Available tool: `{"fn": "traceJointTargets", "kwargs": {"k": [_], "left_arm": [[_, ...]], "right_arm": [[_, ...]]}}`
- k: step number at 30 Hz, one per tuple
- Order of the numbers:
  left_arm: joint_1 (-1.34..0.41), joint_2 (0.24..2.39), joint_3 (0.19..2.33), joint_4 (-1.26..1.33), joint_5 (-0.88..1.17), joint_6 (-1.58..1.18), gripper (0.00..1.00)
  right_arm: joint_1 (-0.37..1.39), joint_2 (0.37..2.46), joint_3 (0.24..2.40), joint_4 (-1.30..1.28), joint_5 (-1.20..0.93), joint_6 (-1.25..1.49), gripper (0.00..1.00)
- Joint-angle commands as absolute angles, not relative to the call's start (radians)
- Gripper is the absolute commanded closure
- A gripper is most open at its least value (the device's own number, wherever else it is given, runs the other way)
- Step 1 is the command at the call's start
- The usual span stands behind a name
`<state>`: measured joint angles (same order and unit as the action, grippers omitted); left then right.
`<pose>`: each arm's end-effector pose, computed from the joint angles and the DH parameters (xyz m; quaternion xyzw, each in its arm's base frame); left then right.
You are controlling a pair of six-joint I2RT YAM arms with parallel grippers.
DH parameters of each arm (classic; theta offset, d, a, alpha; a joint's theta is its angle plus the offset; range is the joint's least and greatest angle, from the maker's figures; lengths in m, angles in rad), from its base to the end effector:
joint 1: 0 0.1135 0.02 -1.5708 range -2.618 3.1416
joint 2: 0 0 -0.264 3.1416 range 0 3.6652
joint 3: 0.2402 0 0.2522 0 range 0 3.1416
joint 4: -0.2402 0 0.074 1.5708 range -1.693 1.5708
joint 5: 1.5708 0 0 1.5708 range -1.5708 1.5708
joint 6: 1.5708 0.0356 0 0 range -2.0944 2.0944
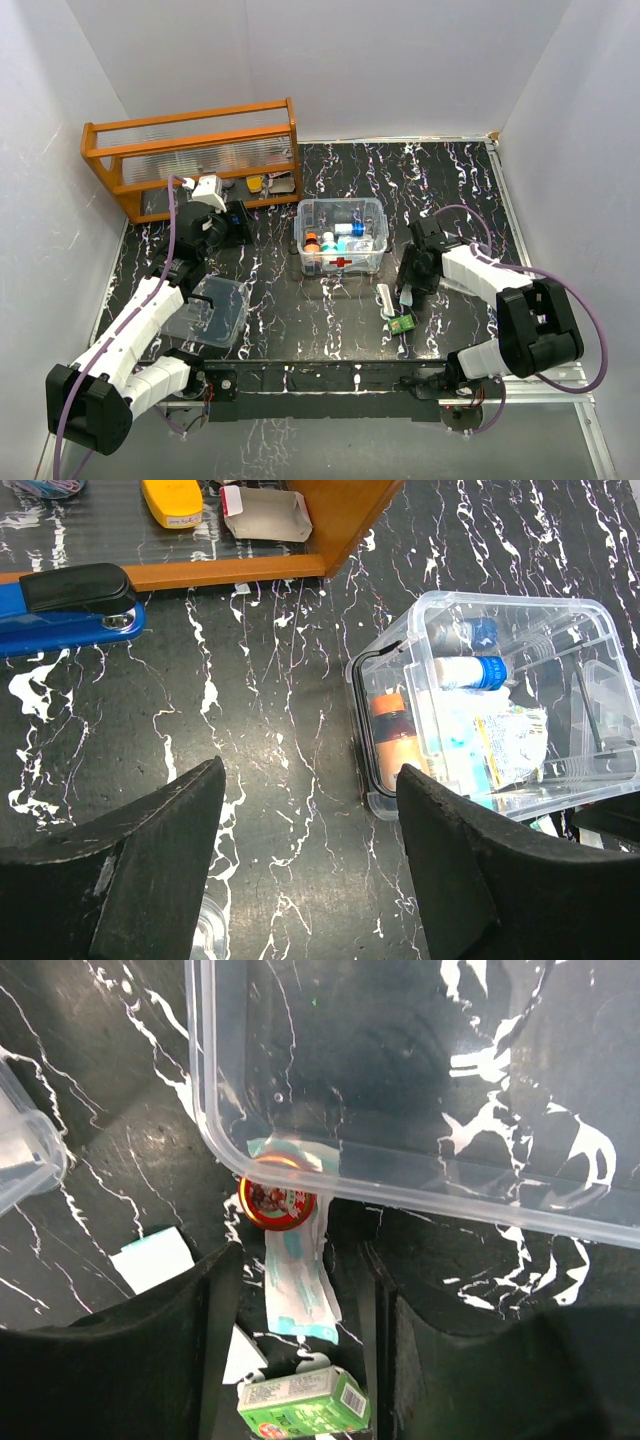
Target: Organize the medicine kit
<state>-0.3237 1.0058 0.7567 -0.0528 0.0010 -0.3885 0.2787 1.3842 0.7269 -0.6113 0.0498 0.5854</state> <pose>0.2232 -0.0749 0.3016 -0.0258 0.8050 -0.2070 0.5554 0.2257 0.0627 0.1662 0.1547 0.9761 0.0407 0.1470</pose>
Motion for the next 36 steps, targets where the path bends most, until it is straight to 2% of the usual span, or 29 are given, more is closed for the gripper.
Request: {"fn": "traceJointTargets", "kwargs": {"k": [1, 5, 17, 26, 36], "left_arm": [[-0.32, 0.981, 0.751, -0.04, -0.003, -0.374, 0.32], [-0.319, 0.98, 0.748, -0.038, -0.006, -0.376, 0.32], [-0.319, 0.977, 0.746, -0.038, -0.006, -0.377, 0.32], [-0.319, 0.975, 0.744, -0.038, -0.007, -0.379, 0.32], [-0.319, 0.974, 0.743, -0.039, -0.01, -0.377, 0.32]], "right_arm": [[0.273, 1.403, 0.726, -0.565, 0.007, 0.551, 0.55], [0.281, 1.434, 0.743, -0.595, 0.024, 0.54, 0.68], [0.345, 1.445, 0.805, -0.69, 0.057, 0.546, 0.86], [0.345, 1.371, 0.879, -0.796, 0.15, 0.549, 0.87], [0.345, 1.401, 0.892, -0.84, 0.228, 0.527, 0.87]]}}
